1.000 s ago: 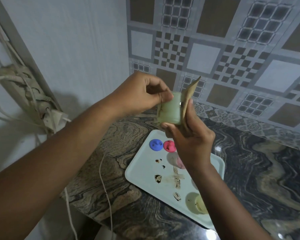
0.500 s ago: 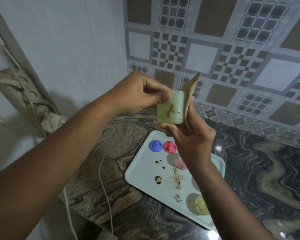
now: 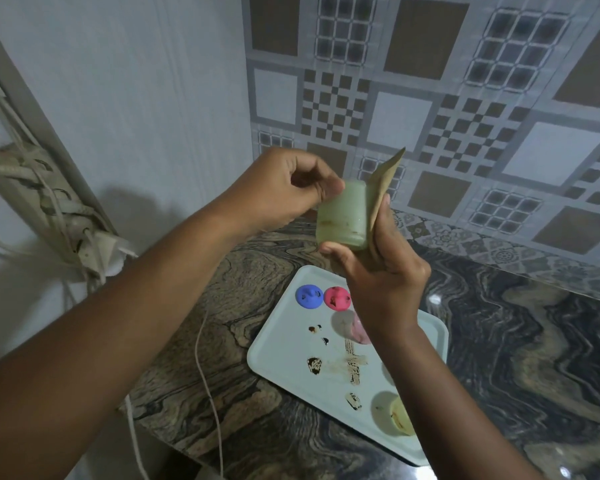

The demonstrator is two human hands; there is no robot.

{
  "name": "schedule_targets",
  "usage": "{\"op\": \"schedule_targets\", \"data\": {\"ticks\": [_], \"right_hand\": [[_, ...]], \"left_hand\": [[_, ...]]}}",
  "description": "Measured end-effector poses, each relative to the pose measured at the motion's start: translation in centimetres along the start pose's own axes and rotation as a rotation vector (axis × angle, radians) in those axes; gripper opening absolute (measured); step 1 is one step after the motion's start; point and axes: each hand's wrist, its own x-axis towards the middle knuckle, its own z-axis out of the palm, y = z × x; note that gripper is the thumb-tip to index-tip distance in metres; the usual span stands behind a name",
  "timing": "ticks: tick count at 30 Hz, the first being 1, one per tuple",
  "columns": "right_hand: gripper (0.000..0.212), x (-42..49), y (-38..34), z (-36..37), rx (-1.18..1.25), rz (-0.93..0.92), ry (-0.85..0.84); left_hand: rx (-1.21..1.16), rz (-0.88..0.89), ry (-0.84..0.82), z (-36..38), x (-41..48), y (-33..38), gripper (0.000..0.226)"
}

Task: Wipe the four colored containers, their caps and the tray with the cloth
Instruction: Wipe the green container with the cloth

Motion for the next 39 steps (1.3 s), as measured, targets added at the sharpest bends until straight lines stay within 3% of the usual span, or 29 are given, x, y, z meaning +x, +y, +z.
{"op": "schedule_targets", "data": {"ticks": [5, 10, 15, 22, 26, 30, 34, 39], "right_hand": [[0.080, -1.1, 0.2, 0.0, -0.057, -0.050, -0.009], [0.077, -0.6, 0.4, -0.3, -0.010, -0.072, 0.046], [0.078, -0.6, -0.4, -0.1, -0.047, -0.051, 0.032], [0.084, 0.5, -0.4, -0.8, -0.016, -0.050, 0.069], [0.084, 1.0, -0.8, -0.6, -0.009, -0.070, 0.093], [0.082, 0.6, -0.9, -0.5, -0.061, -0.094, 0.080], [0.079, 0.2, -0.5, -0.9, -0.028, -0.098, 0.097], [0.077, 0.9, -1.0, -1.2, 0.017, -0.071, 0.103]], "left_hand": [[0.149, 0.104, -0.046, 1.0, -0.3, 0.7, 0.024], [0.014, -0.047, -0.093, -0.5, -0.3, -0.3, 0.042], [0.061, 0.031, 0.011, 0.8, -0.3, 1.1, 0.038], [0.032, 0.030, -0.038, -0.2, -0.5, 1.3, 0.036], [-0.120, 0.033, 0.000, -0.2, 0.1, 1.5, 0.021], [0.018, 0.137, -0.008, 0.6, 0.3, 2.5, 0.010], [-0.015, 0.114, -0.009, 0.5, 0.1, 2.2, 0.033], [-0.099, 0.023, -0.055, -0.1, 0.1, 1.4, 0.026]]}}
